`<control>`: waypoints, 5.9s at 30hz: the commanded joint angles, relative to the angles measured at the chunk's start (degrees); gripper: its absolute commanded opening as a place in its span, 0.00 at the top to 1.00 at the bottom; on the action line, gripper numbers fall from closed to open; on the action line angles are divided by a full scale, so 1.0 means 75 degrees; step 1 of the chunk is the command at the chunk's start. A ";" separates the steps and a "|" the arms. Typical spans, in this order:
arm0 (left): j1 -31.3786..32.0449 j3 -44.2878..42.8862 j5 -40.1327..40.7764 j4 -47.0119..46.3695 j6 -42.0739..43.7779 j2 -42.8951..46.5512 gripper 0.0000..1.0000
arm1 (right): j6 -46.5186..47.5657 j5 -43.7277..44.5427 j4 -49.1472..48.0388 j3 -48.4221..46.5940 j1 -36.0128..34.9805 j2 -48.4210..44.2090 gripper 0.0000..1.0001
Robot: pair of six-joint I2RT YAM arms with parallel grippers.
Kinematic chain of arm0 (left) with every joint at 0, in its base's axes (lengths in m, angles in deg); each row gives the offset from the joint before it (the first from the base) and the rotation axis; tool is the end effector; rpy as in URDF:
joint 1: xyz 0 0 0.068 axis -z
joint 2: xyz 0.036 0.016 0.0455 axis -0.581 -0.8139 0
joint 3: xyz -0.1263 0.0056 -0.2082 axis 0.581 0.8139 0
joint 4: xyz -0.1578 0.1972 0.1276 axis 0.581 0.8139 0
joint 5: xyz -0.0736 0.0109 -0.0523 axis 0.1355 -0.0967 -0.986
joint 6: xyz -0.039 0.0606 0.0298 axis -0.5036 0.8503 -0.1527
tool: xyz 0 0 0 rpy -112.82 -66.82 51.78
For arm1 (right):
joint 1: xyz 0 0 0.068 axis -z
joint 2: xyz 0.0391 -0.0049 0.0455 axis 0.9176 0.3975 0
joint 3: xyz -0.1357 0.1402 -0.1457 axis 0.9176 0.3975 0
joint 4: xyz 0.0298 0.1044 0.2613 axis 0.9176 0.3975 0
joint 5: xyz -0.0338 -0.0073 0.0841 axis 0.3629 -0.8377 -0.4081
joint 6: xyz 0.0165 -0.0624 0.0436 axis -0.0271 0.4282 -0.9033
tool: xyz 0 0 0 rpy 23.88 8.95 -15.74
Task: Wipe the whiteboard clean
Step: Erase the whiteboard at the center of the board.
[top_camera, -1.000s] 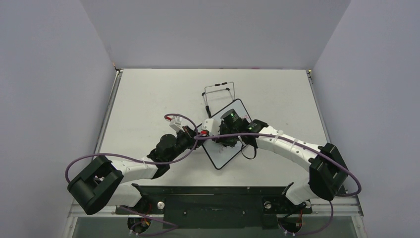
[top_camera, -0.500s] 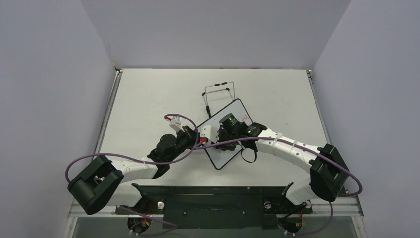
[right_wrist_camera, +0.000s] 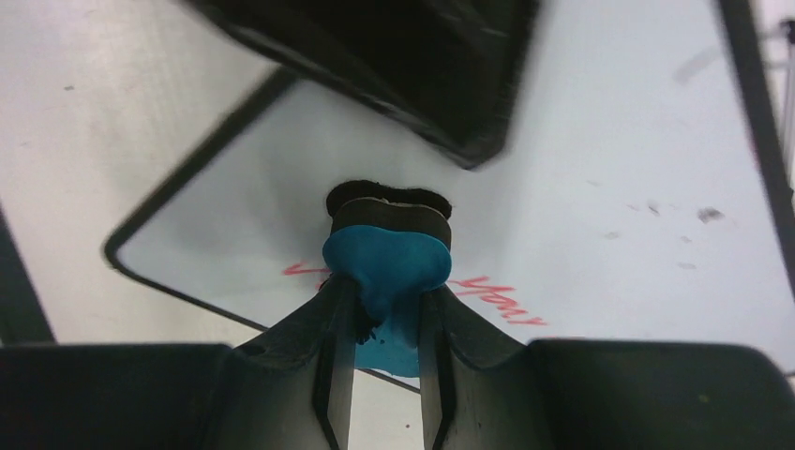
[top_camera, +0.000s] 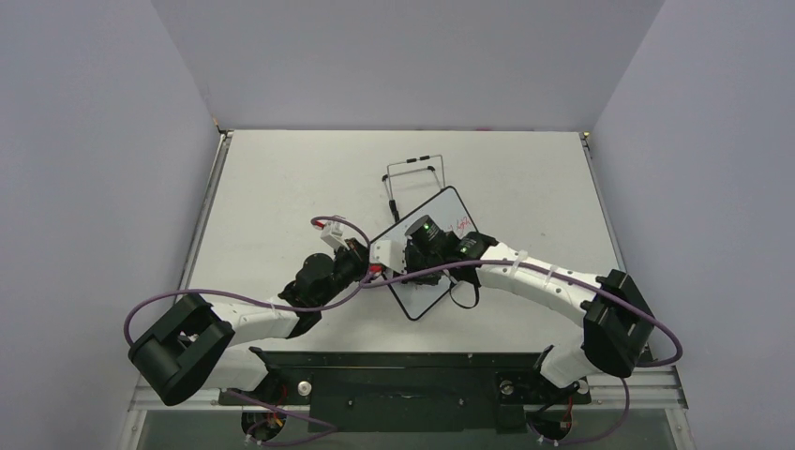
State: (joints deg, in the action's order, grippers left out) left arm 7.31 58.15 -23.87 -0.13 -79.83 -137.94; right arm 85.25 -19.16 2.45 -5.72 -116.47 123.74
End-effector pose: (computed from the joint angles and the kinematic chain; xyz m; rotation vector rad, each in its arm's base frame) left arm 0.2177 -0.2022 0.1336 -0.1825 1.8430 -1.2468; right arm 0.2167 0.2767 0.1841 -1.7576 1.8241 0.3454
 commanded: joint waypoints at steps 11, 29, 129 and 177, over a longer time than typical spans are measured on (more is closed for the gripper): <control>0.0104 -0.0285 -0.0517 -0.1340 -0.0186 0.0234 1.00 | -0.0005 0.0226 -0.0084 0.0264 0.0570 0.0082 1.00; 0.0105 -0.0284 -0.0532 -0.1344 -0.0183 0.0245 1.00 | 0.0193 0.0781 -0.0091 0.0914 -0.0198 -0.0123 1.00; 0.0067 -0.0273 -0.0766 -0.1402 -0.0191 0.0333 1.00 | 0.0495 -0.1447 0.0086 -0.0098 0.0529 -0.0119 1.00; 0.0001 -0.0139 -0.0861 -0.1488 -0.0226 0.0464 1.00 | 0.1189 -0.1258 0.0638 0.0250 0.0323 0.0104 1.00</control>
State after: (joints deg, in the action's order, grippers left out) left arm 6.81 59.09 -26.84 0.72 -79.83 -136.89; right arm 90.91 -26.22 4.22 -7.84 -112.57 125.34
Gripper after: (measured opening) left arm 0.023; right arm 0.209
